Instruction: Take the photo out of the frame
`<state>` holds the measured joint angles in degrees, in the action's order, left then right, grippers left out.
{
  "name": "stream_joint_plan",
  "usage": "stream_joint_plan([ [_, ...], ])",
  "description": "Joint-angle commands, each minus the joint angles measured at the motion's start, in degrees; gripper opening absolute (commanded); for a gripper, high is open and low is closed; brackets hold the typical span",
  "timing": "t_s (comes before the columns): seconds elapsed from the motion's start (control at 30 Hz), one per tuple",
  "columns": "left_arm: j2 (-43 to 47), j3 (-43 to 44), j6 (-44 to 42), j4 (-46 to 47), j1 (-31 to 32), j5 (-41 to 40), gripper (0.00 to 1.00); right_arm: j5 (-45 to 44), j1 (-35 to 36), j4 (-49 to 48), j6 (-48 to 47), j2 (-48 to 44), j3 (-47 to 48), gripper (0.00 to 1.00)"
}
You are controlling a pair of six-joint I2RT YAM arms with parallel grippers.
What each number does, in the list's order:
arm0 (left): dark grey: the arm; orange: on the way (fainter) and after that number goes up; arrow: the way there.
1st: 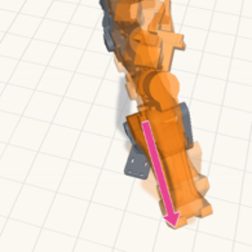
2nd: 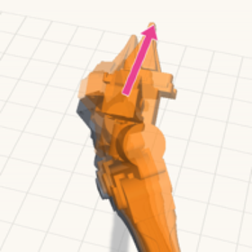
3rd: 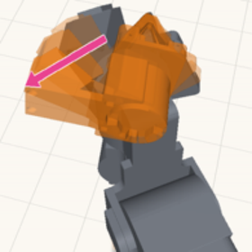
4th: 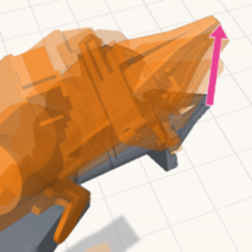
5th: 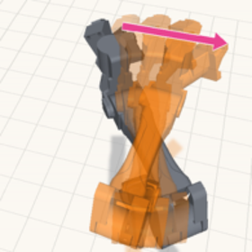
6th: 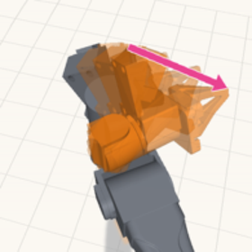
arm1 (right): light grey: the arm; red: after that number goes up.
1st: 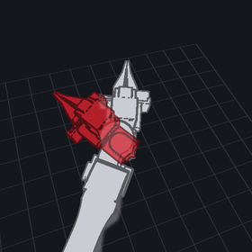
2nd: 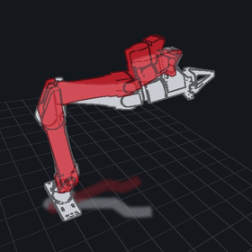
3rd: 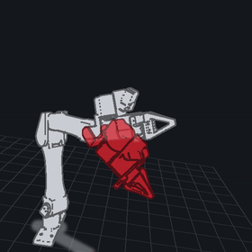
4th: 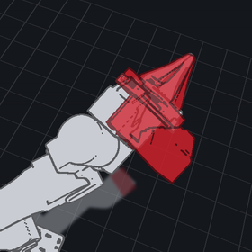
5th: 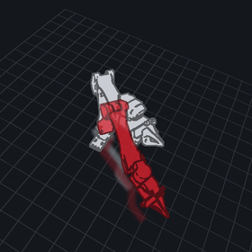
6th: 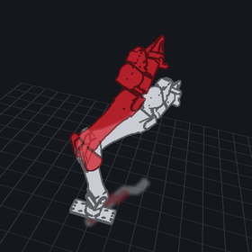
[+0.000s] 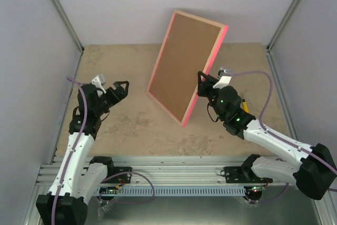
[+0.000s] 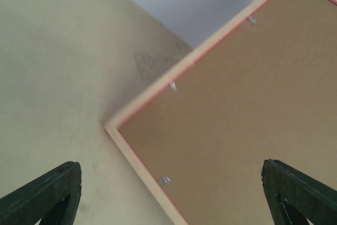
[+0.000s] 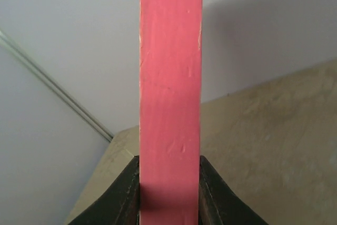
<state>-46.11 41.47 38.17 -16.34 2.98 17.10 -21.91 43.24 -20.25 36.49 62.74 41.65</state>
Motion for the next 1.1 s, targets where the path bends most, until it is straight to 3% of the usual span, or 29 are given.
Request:
stream_joint_plan([
  [0.0, 0.17, -6.15, 8.76, 5.25, -0.15, 9.63, 0.95, -4.16, 0.11, -6.05, 16.10, 2.04, -4.16, 0.01],
  [0.17, 0.32, -13.50, 14.31, 11.03, 1.14, 11.50, 0.94, -4.51, 0.09, -7.21, 26.51, 4.77, -7.39, 0.00],
  [0.37, -2.32, -19.17, 19.95, 17.83, 7.75, 7.02, 0.94, -4.06, 0.09, -6.83, 37.77, 8.77, -10.24, 0.00],
  [0.53, -3.98, -24.40, 26.78, 24.50, 9.41, 4.70, 0.93, -2.69, 0.13, -6.71, 43.93, 10.92, -12.41, 0.00],
  [0.9, -4.90, -31.70, 35.66, 32.88, 11.88, 1.74, 0.93, 0.15, 0.09, -6.35, 51.55, 14.49, -14.83, 0.01],
  [1.07, -8.19, -32.56, 38.21, 38.21, 13.17, 2.32, 0.88, 2.80, 0.09, -6.61, 53.56, 16.35, -15.08, 0.00],
])
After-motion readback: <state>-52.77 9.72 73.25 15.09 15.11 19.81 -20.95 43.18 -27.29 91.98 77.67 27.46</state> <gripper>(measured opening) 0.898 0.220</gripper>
